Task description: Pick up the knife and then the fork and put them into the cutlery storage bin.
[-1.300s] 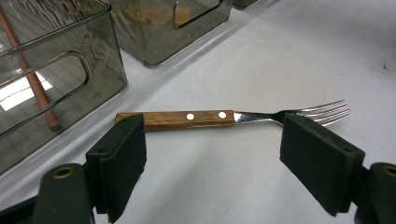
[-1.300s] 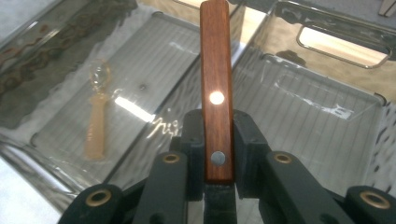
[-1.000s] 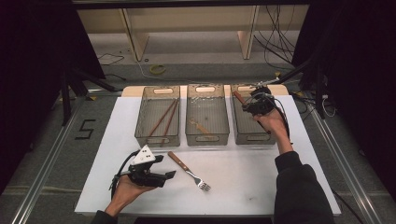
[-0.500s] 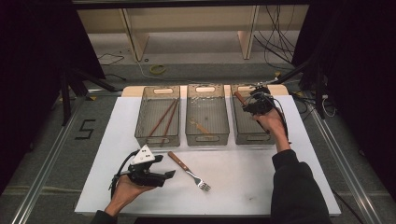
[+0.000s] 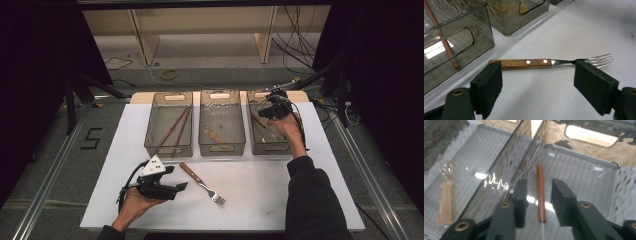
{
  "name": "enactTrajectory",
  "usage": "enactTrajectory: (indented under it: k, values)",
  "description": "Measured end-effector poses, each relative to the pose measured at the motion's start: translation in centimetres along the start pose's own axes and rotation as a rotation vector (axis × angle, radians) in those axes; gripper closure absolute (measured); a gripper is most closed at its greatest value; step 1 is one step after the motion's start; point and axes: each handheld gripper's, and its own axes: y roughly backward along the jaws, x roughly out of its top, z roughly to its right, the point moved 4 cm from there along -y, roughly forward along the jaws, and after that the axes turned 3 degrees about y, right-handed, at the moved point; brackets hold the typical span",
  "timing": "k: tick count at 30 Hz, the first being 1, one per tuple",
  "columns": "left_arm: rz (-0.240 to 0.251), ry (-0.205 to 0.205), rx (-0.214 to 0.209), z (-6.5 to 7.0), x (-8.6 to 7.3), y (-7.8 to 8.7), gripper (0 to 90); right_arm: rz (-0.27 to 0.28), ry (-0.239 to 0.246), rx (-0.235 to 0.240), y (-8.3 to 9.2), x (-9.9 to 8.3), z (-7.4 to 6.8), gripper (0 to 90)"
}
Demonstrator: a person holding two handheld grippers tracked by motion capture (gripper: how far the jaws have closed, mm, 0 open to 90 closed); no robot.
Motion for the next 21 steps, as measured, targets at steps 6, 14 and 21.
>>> enactTrajectory:
  k: [6,14,21]
  values:
    - [0.004,0.001,0.006,-0.2,0.1,0.1,22.3,0.004,-0.002,0.025,0.9,-0.2,-0.3,51.7]
    - [-0.002,0.007,0.010,-0.8,0.9,-0.1,22.3,0.065,0.064,0.095,3.6,-1.2,-2.3,39.9]
    - [-0.033,0.006,0.011,-0.9,1.9,-0.7,24.0,0.116,0.137,0.160,6.6,-4.1,-4.9,36.1]
